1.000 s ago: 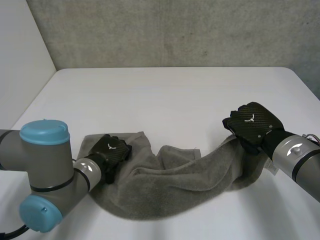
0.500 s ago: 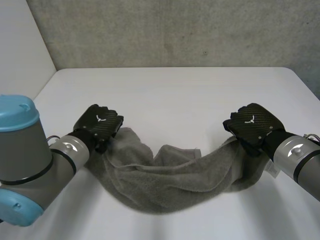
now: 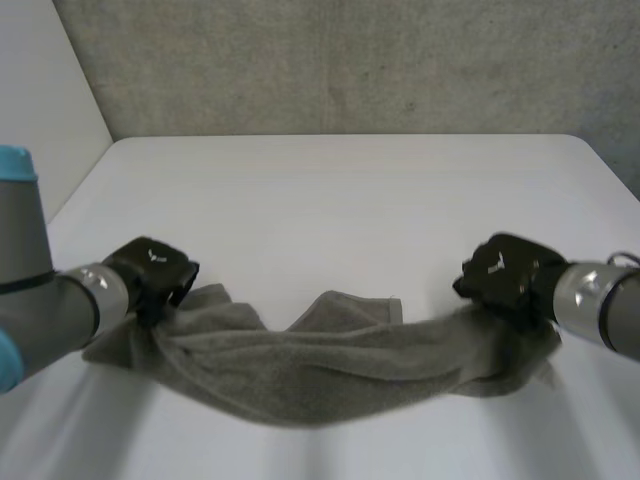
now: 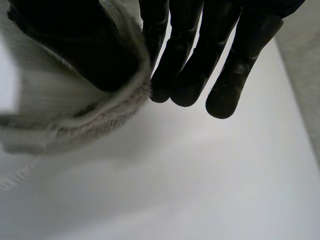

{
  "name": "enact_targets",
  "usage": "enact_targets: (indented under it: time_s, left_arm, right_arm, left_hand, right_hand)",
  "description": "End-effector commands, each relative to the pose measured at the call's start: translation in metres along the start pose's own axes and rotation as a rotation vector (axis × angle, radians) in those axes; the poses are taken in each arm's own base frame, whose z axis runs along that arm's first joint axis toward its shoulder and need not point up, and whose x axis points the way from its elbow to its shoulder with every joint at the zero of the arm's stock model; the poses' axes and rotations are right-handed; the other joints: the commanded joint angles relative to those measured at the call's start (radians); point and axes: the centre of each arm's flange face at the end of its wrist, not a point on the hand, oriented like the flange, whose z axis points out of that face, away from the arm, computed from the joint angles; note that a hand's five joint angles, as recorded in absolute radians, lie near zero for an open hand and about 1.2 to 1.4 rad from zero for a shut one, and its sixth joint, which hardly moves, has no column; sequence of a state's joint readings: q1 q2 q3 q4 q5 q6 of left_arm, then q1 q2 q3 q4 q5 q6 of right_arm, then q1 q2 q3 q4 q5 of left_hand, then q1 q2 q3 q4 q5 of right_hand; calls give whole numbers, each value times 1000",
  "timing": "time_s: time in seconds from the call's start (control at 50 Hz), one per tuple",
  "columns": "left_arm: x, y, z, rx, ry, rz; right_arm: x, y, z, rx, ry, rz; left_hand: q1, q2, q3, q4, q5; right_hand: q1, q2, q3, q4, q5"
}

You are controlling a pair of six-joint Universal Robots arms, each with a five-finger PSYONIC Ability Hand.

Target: Fold the towel.

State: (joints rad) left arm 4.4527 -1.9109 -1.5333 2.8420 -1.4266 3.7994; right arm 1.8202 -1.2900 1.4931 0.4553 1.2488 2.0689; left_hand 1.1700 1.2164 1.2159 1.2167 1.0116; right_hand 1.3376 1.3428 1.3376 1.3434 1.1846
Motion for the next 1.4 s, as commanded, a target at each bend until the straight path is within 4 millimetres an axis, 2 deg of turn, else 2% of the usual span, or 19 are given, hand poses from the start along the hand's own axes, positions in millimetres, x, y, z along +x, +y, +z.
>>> enact_targets:
  time_s: [0.02, 0.04, 0.06, 0.1, 0.12, 0.16, 0.2, 0.26, 0.34, 0.48, 0.58, 0.7, 0.74, 0.76, 0.8, 0.9, 1.08, 1.18, 1.4]
  left_arm:
    - [-34, -43, 43, 132, -106, -3]
    - [-49, -64, 46, 200, -160, -25]
    - [-49, -64, 47, 200, -161, -25]
    - [-86, -111, 42, 365, -303, -96]
    - [-86, -111, 42, 366, -304, -97]
    - [-104, -133, 34, 456, -370, -147]
    - [-133, -171, 8, 637, -463, -242]
    - [-151, -193, -14, 775, -501, -326]
    - [-157, -196, -20, 816, -489, -379]
    - [-140, -169, 9, 684, -417, -428]
    - [-98, -105, 57, 435, -309, -449]
    - [-63, -56, 91, 316, -237, -457]
    - [-40, -21, 109, 220, -202, -446]
    - [-40, -21, 109, 219, -202, -446]
    - [-18, 11, 121, 118, -164, -393]
    - [-1, 34, 120, 21, -131, -299]
    - [-10, 10, 82, 83, -158, -264]
    - [-18, -5, 60, 140, -185, -258]
    - [-12, 3, 62, 114, -168, -252]
  right_arm:
    - [64, -33, 48, 134, 297, -35]
    - [86, -49, 52, 202, 407, -39]
    - [86, -49, 52, 202, 408, -39]
    - [134, -80, 46, 339, 635, -32]
    - [134, -80, 46, 340, 636, -32]
    - [156, -95, 36, 410, 745, -25]
    - [189, -119, 8, 544, 912, 13]
    - [206, -131, -12, 641, 994, 71]
    - [208, -135, -22, 685, 991, 122]
    - [171, -109, 9, 572, 811, 194]
    - [109, -75, 51, 459, 590, 209]
    - [61, -39, 86, 360, 449, 235]
    - [30, -13, 106, 277, 368, 242]
    - [30, -13, 106, 277, 368, 242]
    - [3, 9, 121, 190, 290, 219]
    - [-8, 22, 122, 135, 265, 164]
    - [2, 10, 93, 162, 305, 155]
    - [-3, 7, 75, 171, 304, 154]
    - [-16, 11, 73, 175, 257, 159]
  left_hand:
    - [226, 180, 180, 180, 210]
    - [226, 180, 180, 180, 210]
    - [226, 180, 180, 180, 210]
    - [226, 180, 180, 180, 210]
    - [226, 180, 180, 180, 210]
    - [226, 180, 180, 180, 210]
    - [226, 180, 180, 180, 210]
    - [226, 180, 180, 180, 210]
    - [226, 180, 180, 180, 210]
    - [226, 180, 180, 180, 210]
    - [226, 180, 180, 180, 210]
    - [226, 180, 180, 180, 210]
    - [226, 180, 180, 180, 210]
    - [226, 180, 180, 180, 210]
    - [226, 180, 180, 180, 210]
    - [226, 180, 180, 180, 210]
    - [226, 180, 180, 180, 210]
    - [-51, -98, -97, -98, -68]
    - [-190, -237, -236, -237, -206]
  right_hand:
    - [59, 53, 59, 53, 37]
    - [59, 53, 59, 53, 37]
    - [59, 53, 59, 53, 37]
    - [59, 53, 59, 53, 37]
    - [59, 53, 59, 53, 37]
    - [59, 53, 59, 53, 37]
    - [59, 53, 59, 53, 37]
    - [59, 53, 59, 53, 37]
    - [59, 53, 59, 53, 37]
    - [59, 53, 59, 53, 37]
    - [59, 53, 59, 53, 37]
    - [59, 53, 59, 53, 37]
    - [59, 53, 59, 53, 37]
    - [59, 53, 59, 53, 37]
    - [59, 53, 59, 53, 37]
    - [59, 53, 59, 53, 37]
    - [59, 53, 59, 53, 37]
    - [59, 53, 59, 53, 37]
    - [59, 53, 59, 53, 37]
